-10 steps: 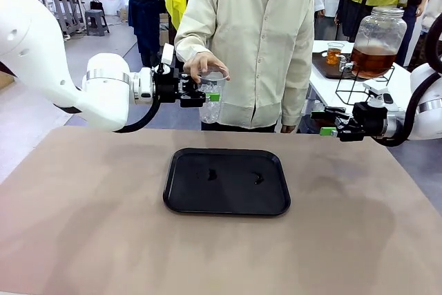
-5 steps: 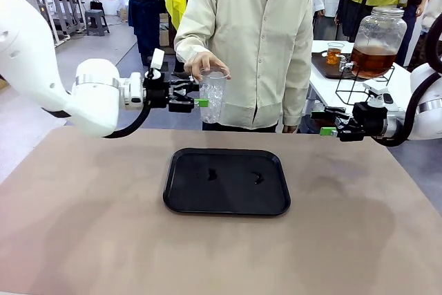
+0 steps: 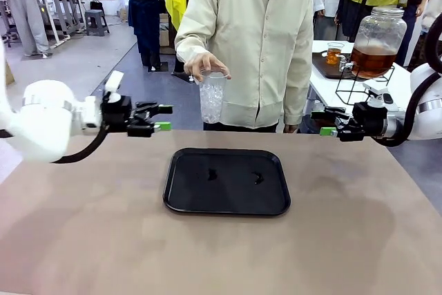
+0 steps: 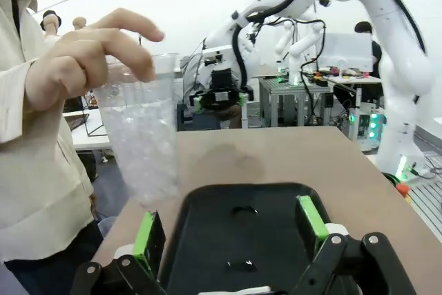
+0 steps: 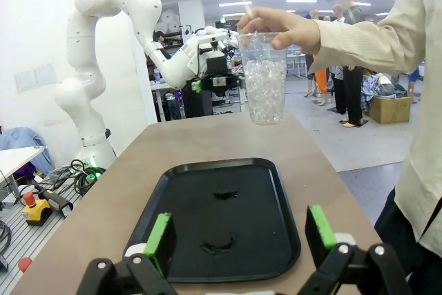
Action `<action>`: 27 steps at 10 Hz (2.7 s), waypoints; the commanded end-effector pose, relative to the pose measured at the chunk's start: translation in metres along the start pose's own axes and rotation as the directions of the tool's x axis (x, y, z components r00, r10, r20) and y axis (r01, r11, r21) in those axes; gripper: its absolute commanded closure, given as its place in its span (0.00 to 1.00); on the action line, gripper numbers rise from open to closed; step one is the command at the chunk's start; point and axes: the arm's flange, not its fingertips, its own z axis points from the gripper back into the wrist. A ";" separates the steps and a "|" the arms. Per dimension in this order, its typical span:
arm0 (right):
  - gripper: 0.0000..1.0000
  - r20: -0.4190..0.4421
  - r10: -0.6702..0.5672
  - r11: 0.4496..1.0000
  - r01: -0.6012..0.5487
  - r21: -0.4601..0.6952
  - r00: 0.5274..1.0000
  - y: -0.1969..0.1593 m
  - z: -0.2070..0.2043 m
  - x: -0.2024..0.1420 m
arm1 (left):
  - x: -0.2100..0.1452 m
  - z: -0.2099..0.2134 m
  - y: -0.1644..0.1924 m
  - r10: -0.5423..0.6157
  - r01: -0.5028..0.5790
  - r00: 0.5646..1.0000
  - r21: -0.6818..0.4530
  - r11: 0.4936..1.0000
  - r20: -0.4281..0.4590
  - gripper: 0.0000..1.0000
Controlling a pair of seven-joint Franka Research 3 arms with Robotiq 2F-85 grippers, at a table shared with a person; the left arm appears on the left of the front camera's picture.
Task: Pour the drink into the iced cup.
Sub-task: Open the gripper to release the iced cup you were holding.
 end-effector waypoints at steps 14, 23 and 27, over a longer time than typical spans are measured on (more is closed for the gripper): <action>0.00 -0.001 -0.002 1.000 0.002 0.001 1.000 0.000 -0.001 0.002 | -0.017 0.068 -0.029 -0.039 0.039 0.999 -0.006 0.999 -0.018 0.00; 0.00 -0.001 -0.002 1.000 0.002 0.001 1.000 0.000 -0.001 0.002 | -0.017 0.068 -0.029 -0.039 0.039 0.999 -0.006 0.999 -0.018 0.00; 0.00 -0.001 -0.002 1.000 0.002 0.001 1.000 0.000 -0.001 0.002 | -0.017 0.068 -0.029 -0.039 0.039 0.999 -0.006 0.999 -0.018 0.00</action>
